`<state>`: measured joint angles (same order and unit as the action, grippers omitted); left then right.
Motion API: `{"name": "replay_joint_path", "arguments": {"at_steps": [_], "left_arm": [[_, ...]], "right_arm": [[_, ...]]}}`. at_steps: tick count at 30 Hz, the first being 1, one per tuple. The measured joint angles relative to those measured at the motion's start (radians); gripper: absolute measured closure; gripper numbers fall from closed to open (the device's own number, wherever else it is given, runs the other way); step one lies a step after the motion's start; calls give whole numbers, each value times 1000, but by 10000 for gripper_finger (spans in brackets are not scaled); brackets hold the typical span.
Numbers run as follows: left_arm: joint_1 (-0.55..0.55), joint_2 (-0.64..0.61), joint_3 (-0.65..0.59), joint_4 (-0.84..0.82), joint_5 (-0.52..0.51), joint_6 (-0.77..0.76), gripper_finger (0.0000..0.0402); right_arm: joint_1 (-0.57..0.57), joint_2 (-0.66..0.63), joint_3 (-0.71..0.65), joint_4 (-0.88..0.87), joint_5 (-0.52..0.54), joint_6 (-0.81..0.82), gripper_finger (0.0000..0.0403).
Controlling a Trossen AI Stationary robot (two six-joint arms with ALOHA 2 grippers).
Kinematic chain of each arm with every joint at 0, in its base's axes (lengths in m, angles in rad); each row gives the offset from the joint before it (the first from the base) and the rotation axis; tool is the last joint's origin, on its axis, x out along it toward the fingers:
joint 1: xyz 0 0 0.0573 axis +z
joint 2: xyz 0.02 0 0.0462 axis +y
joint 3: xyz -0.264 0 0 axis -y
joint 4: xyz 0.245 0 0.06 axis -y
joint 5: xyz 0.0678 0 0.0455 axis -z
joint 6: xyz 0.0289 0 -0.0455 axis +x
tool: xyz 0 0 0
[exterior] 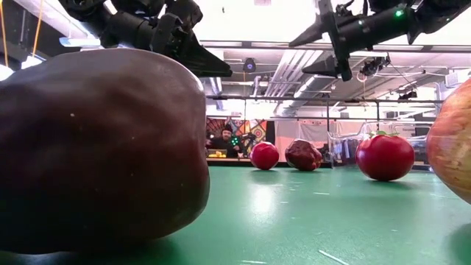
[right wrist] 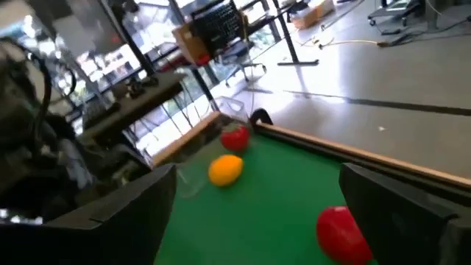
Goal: Sort produce into baskets
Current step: Put the tomato into the top left bin
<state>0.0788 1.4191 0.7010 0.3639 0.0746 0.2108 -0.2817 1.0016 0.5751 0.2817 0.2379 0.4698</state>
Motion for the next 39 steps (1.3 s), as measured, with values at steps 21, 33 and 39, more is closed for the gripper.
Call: {"name": "replay_joint_path", "arguments": {"at_steps": [21,33,39], "left_arm": [[0,0,0,0,0,1,245],[0,0,0,-22,2,36,333],[-1,7,0,-33,5,38,387]], "right_arm": [[7,0,0,-83,-243,-359,379],[175,0,0,-151,-293,-444,366],[327,0,0,-252,-136,-459,346]]}}
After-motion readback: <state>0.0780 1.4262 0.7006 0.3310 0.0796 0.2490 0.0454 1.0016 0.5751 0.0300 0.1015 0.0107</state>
